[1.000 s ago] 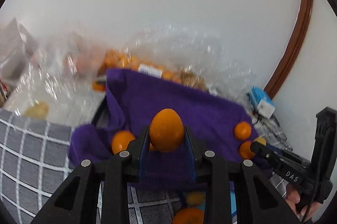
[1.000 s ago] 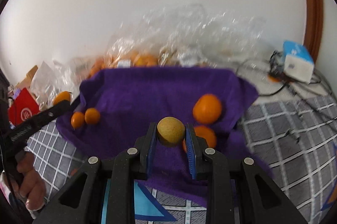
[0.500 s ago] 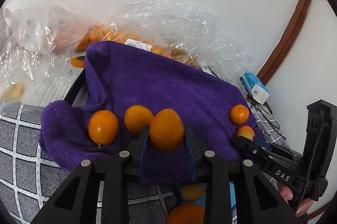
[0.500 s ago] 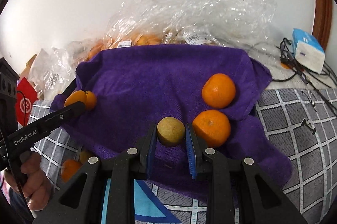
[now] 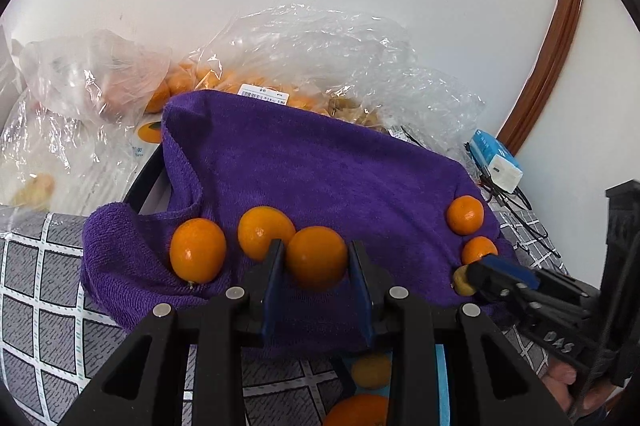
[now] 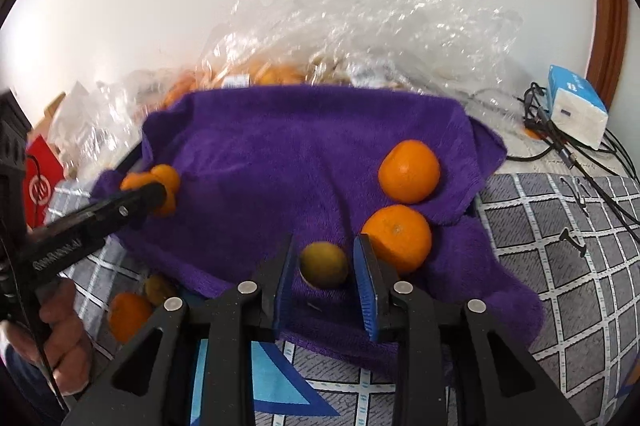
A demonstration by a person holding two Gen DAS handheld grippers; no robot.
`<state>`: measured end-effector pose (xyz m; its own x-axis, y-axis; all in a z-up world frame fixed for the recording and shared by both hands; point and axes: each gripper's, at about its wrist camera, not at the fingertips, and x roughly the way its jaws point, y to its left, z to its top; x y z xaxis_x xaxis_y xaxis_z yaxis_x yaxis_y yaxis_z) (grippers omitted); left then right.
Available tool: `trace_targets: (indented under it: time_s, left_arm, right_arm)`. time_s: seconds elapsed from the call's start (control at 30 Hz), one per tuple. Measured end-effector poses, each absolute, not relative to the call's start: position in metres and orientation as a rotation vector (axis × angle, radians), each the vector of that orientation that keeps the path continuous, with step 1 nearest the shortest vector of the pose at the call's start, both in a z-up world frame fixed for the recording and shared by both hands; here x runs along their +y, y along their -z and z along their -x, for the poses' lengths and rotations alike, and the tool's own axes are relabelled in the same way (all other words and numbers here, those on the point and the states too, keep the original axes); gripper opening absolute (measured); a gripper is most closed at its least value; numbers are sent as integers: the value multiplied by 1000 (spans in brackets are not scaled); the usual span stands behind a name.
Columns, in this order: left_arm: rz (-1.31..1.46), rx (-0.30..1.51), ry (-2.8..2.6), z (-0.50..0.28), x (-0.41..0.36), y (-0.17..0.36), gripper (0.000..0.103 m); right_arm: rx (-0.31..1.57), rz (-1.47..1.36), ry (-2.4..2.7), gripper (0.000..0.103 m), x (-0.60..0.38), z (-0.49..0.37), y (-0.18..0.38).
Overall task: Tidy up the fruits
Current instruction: 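Open the right tool onto the towel while the left tool releases its tangerine there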
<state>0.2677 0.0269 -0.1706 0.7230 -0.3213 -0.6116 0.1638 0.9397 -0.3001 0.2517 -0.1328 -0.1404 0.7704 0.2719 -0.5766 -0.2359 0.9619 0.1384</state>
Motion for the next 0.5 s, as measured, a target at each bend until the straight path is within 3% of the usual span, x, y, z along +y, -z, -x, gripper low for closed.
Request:
trace_targets:
  time_s: [0.5]
  left_arm:
    - [229,686,266,-264,29,164,45]
  right_arm:
    - [550,-103,-247,48,-145,-219,115]
